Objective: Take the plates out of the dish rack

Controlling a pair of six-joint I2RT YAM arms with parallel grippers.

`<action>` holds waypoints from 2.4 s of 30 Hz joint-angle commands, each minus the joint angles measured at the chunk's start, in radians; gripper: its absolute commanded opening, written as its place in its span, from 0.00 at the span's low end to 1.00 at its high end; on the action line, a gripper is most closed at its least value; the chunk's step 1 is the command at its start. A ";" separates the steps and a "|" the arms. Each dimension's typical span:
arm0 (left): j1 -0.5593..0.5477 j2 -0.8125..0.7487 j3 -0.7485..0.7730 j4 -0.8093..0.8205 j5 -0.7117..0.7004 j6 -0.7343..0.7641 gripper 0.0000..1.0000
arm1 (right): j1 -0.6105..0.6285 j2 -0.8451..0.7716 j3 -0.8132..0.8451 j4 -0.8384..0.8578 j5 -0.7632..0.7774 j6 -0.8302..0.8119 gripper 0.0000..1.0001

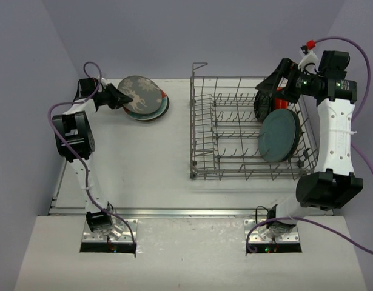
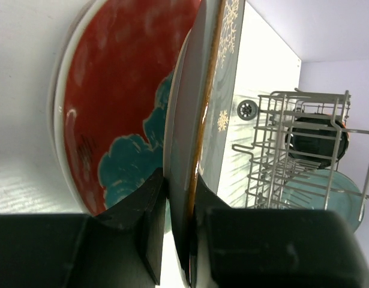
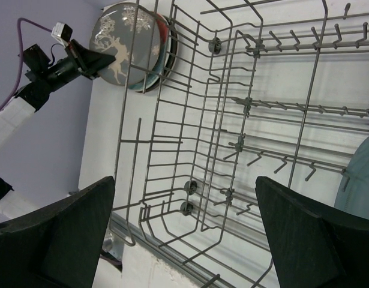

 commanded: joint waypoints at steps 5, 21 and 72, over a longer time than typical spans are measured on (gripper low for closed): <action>-0.015 -0.003 0.046 0.122 0.105 -0.018 0.16 | 0.001 -0.031 0.010 -0.032 0.027 -0.045 0.99; -0.066 -0.077 0.125 -0.302 -0.218 0.329 0.91 | 0.001 0.005 -0.001 -0.031 0.009 -0.064 0.99; -0.566 -0.759 -0.213 -0.102 -1.013 0.829 1.00 | 0.004 0.040 -0.085 -0.258 0.653 -0.462 0.46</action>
